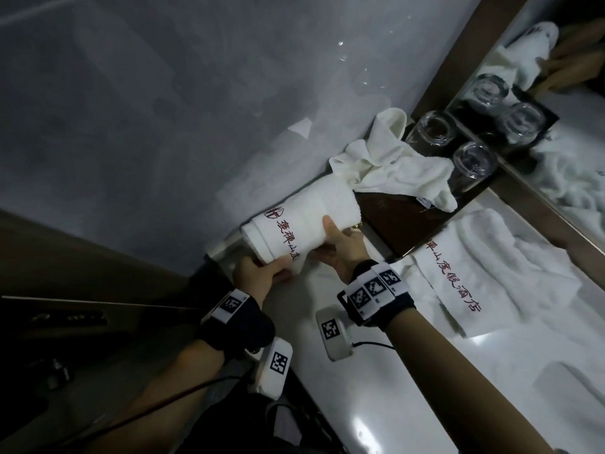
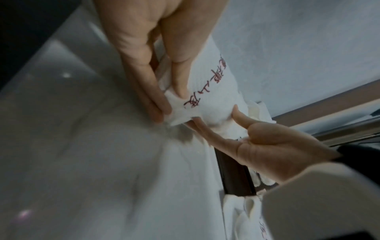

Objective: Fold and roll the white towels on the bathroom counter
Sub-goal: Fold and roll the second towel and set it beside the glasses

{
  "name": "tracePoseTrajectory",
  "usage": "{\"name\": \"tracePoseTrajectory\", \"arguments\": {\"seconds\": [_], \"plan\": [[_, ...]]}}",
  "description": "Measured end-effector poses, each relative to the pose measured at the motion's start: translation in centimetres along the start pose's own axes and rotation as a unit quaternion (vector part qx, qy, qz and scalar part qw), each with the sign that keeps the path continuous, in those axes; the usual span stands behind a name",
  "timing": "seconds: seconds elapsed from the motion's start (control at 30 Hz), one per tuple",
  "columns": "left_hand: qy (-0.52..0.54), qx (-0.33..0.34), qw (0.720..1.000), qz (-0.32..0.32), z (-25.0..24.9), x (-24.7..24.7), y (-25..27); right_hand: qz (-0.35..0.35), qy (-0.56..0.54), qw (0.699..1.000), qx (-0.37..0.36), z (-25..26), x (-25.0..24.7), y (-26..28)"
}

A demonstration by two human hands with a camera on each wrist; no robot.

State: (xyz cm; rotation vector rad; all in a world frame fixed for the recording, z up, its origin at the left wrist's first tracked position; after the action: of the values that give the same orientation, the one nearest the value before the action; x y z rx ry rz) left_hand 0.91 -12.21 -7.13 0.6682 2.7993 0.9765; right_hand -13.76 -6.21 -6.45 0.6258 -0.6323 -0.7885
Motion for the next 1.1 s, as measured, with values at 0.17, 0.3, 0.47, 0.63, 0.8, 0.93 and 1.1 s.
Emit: {"name": "tracePoseTrajectory", "arguments": {"seconds": [0.17, 0.3, 0.47, 0.63, 0.8, 0.93, 1.1], "plan": [[0.023, -0.050, 0.998, 0.006, 1.8, 1.2, 1.8, 0.032, 0.079, 0.994, -0.071, 0.0, -3.0, 2.4], [-0.011, -0.092, 0.995, 0.026, 2.9, 2.0, 3.1, -0.013, 0.194, 0.972, -0.131, -0.5, -7.8, 4.7], [-0.024, -0.109, 0.994, 0.020, 3.4, 3.4, 4.0, -0.075, 0.375, 0.898, -0.215, -0.7, -14.3, 7.4], [0.050, -0.051, 0.997, 0.015, 2.1, 4.6, 3.2, -0.155, 0.502, 0.795, -0.302, 0.0, -19.4, 8.5], [0.021, -0.034, 0.999, 0.022, 2.6, 6.2, 4.0, -0.253, 0.619, 0.708, -0.226, 1.4, -22.4, 7.5], [-0.081, -0.052, 0.992, 0.080, 3.8, 9.3, 5.5, -0.252, 0.657, 0.688, -0.179, 2.0, -23.4, 7.0], [-0.233, 0.020, 0.955, 0.183, 4.5, 13.2, 7.0, -0.245, 0.694, 0.649, -0.193, 1.7, -22.6, 8.0]]}}
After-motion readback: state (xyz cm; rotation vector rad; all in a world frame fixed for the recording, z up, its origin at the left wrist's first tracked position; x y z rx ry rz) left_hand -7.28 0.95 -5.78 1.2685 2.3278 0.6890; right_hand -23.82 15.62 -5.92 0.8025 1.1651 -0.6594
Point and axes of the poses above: each hand's wrist, its own y-axis away from the middle knuckle, its own x-axis out of the palm, z = x × y, the point moved 2 cm from there along -y, towards the middle knuckle, and after that the axes turned 7 degrees about z, right-handed, at the moved point
